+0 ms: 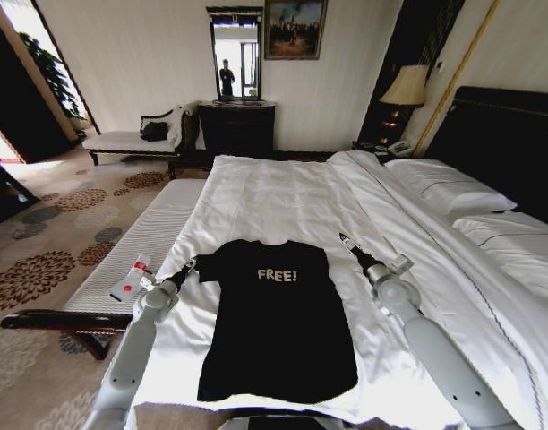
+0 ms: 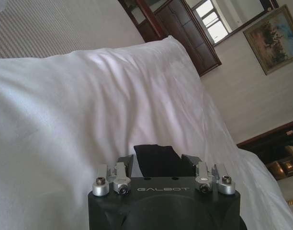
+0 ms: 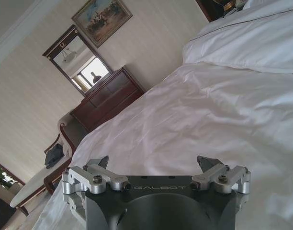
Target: Fold the clothes on the bed.
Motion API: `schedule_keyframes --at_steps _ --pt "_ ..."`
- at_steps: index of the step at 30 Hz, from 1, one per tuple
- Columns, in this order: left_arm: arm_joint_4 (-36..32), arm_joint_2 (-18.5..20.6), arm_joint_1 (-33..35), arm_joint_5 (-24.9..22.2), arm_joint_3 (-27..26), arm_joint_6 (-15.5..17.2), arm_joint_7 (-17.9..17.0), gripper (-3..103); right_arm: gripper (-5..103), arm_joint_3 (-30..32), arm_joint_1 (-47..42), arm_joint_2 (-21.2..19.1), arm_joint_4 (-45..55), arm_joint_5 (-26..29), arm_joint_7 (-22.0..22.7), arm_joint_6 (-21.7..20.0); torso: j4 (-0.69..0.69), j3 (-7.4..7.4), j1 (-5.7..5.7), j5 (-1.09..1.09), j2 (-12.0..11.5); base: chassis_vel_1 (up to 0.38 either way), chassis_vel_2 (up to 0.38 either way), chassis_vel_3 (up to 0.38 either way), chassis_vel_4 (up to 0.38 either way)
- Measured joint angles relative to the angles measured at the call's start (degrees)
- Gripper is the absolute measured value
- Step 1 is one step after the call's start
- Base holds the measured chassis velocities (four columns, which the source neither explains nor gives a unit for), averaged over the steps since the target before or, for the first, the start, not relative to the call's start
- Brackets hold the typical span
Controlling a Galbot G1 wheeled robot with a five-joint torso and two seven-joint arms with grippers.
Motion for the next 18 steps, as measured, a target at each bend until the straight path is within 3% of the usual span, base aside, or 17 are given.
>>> schedule_keyframes --at_steps 6,9,11,14,18 --pt "0.9 0.0 -0.7 0.4 0.7 0.0 0.1 45 100 -0.2 0.0 0.1 0.1 0.0 0.2 0.0 -0.01 0.0 0.0 0.0 0.0 0.0 0.0 0.0 0.0" --pt "1.5 -0.2 -1.3 0.9 1.2 0.0 0.1 28 100 -0.2 0.0 -0.1 0.1 0.1 0.3 0.0 -0.01 0.0 0.0 0.0 0.0 0.0 0.0 0.0 0.0" --pt "1.6 -0.3 -1.4 0.9 1.3 0.0 0.1 28 100 -0.1 0.0 -0.1 0.1 0.1 0.3 0.0 -0.02 0.0 0.0 0.0 0.0 0.0 0.0 0.0 0.0" --pt "1.5 -0.3 -1.4 1.0 1.4 -0.3 0.1 12 100 0.1 -0.1 -0.2 0.0 0.1 0.4 -0.1 -0.01 0.0 0.0 0.0 0.0 0.0 0.0 0.0 0.0" --pt "0.0 0.3 -1.0 1.0 1.3 -0.7 0.1 1 100 0.1 -0.1 -0.1 -0.3 -0.1 0.4 -0.1 -0.01 0.0 0.0 -0.01 0.0 0.0 0.0 0.0 0.0"
